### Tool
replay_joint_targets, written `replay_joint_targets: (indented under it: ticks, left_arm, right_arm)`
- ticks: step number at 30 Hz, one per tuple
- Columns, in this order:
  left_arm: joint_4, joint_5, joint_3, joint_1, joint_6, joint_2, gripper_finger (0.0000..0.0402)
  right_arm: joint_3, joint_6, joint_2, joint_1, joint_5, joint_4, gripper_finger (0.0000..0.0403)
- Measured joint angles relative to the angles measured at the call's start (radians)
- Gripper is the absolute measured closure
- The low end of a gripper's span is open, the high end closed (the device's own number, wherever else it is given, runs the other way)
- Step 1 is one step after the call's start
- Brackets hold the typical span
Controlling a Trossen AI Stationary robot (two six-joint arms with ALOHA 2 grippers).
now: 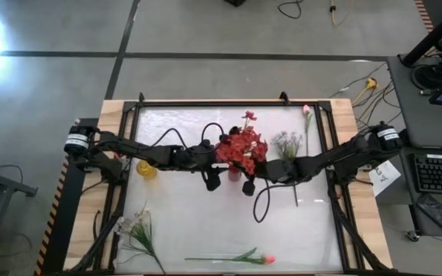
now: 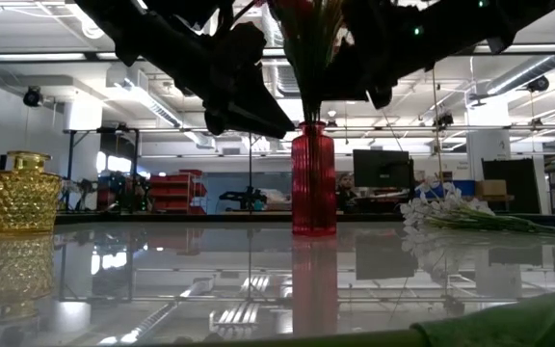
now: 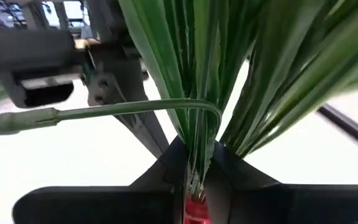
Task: Sort flowers into vase by color
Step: Put the red flowers into the red vase
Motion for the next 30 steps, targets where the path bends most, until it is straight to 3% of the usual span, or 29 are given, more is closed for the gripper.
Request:
replay_joint_targets:
  ticks: [4,9,18,23,30]
  left_arm:
    - [-0.001,0.0,0.0,0.0,0.02,-0.002,0.0274]
    - [-0.019,0.0,0.0,0.0,0.027,-0.011,0.0274]
    - [-0.25,0.042,0.0,0.001,0.053,-0.104,0.0274]
    - [-0.371,0.07,-0.001,-0.015,0.059,-0.174,0.0274]
    - [-0.4,0.07,-0.003,-0.033,0.04,-0.212,0.0274]
  right_arm:
    - [0.0,0.04,0.027,-0.002,0.003,0.008,0.0366]
    - [0.0,0.035,0.019,-0.002,-0.001,-0.005,0.032]
    - [-0.001,0.034,-0.088,0.001,-0.012,-0.083,0.0234]
    - [-0.001,0.033,-0.175,0.001,-0.058,-0.183,0.0207]
    - [-0.001,0.112,-0.302,0.016,-0.162,-0.417,0.0191]
